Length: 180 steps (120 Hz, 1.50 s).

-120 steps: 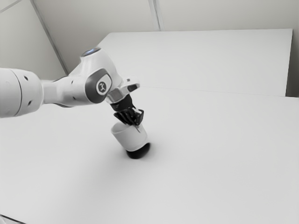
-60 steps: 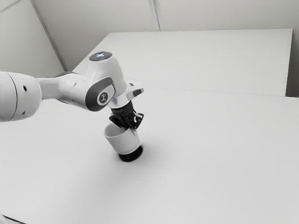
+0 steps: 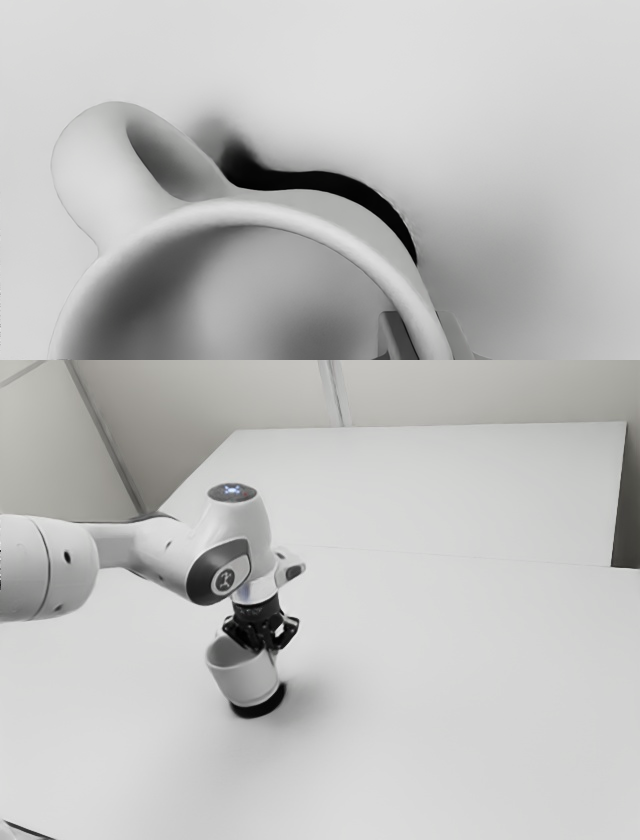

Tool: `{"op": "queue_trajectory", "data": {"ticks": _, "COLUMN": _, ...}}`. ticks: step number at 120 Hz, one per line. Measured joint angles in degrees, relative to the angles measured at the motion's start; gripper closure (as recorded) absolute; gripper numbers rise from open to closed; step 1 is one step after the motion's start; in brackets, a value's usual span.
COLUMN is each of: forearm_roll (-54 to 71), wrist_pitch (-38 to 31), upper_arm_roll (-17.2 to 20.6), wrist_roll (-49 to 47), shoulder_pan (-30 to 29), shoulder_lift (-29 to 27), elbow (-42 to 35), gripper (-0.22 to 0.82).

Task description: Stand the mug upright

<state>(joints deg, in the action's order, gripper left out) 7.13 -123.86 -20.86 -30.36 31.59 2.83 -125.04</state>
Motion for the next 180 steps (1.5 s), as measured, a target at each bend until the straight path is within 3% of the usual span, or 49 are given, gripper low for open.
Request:
{"op": "queue_trajectory", "data": {"ticks": 63, "forearm_roll": 1.6, "wrist_pitch": 0.0, "upper_arm_roll": 0.0, "wrist_roll": -6.5, "shoulder_pan": 0.0, "shoulder_lift": 1.5, "elbow": -0.8, "gripper": 0.78}}
{"op": "queue_trajectory", "data": {"ticks": 87, "forearm_roll": 0.8, "wrist_pitch": 0.3, "upper_arm_roll": -0.1, "wrist_roll": -6.9, "shoulder_pan": 0.0, "shoulder_lift": 1.4, "elbow": 0.0, "gripper": 0.36}}
{"op": "queue_trajectory", "data": {"ticks": 106, "forearm_roll": -2.6, "wrist_pitch": 0.6, "upper_arm_roll": -1.3, "wrist_roll": -6.3, "shoulder_pan": 0.0, "shoulder_lift": 1.2, "elbow": 0.3, "gripper": 0.17}}
{"op": "queue_trajectory", "data": {"ticks": 135, "forearm_roll": -5.9, "wrist_pitch": 2.7, "upper_arm_roll": -1.9, "wrist_roll": -4.8, "shoulder_pan": -0.2, "shoulder_lift": 0.4, "elbow": 1.7, "gripper": 0.05}}
{"op": "queue_trajectory", "data": {"ticks": 180, "forearm_roll": -6.2, "wrist_pitch": 9.2, "upper_arm_roll": -1.9, "wrist_roll": 0.4, "shoulder_pan": -0.7, "shoulder_lift": -2.4, "elbow": 9.2, "gripper": 0.01}}
